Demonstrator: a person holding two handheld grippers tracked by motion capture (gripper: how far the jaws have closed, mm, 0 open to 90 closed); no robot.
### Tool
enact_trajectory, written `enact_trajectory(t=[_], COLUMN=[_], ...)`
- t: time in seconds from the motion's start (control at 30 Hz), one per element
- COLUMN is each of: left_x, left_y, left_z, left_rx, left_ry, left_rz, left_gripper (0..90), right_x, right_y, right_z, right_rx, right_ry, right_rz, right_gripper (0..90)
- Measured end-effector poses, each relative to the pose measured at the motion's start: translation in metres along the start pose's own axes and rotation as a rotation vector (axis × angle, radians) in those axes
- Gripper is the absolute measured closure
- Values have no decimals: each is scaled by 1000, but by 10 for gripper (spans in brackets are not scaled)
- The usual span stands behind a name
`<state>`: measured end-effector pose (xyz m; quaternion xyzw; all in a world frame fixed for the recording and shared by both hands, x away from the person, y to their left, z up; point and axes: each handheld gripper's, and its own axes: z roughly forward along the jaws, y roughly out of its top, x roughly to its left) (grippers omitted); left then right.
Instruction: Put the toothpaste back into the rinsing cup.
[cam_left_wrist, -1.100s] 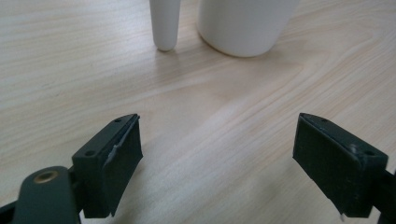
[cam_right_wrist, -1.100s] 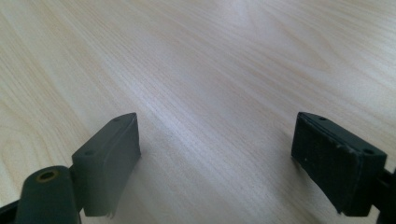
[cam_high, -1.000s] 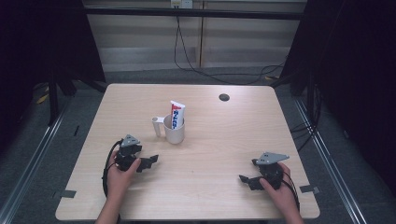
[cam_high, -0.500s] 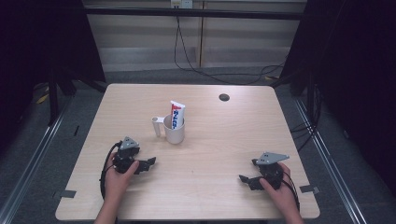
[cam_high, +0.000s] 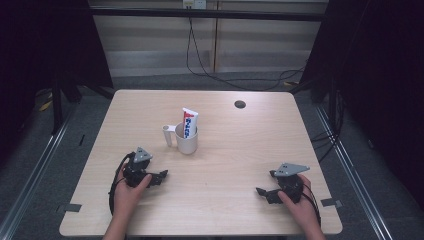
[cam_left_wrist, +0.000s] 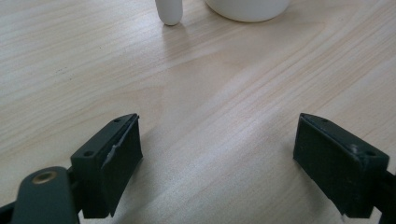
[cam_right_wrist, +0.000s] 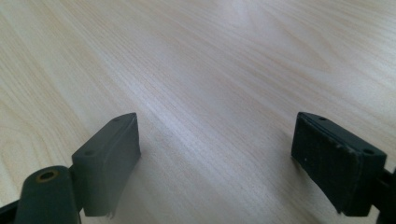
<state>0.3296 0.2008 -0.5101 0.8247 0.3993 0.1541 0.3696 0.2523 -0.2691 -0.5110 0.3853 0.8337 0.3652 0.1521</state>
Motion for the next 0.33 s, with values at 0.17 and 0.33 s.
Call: enact_trajectory(t=[0.17,0.33], left_x=[3,2], left_y=[0,0], left_z=[-1,-1], left_rx=[-6,-1], left_ry=[-10,-4], left_rz=[-16,-6], left_gripper=[151,150], right_x=[0,0], right_y=[0,0], right_z=[0,0], right_rx=[0,0], right_ry=[-1,-2], right_rz=[-1,-1], right_gripper=[150,150])
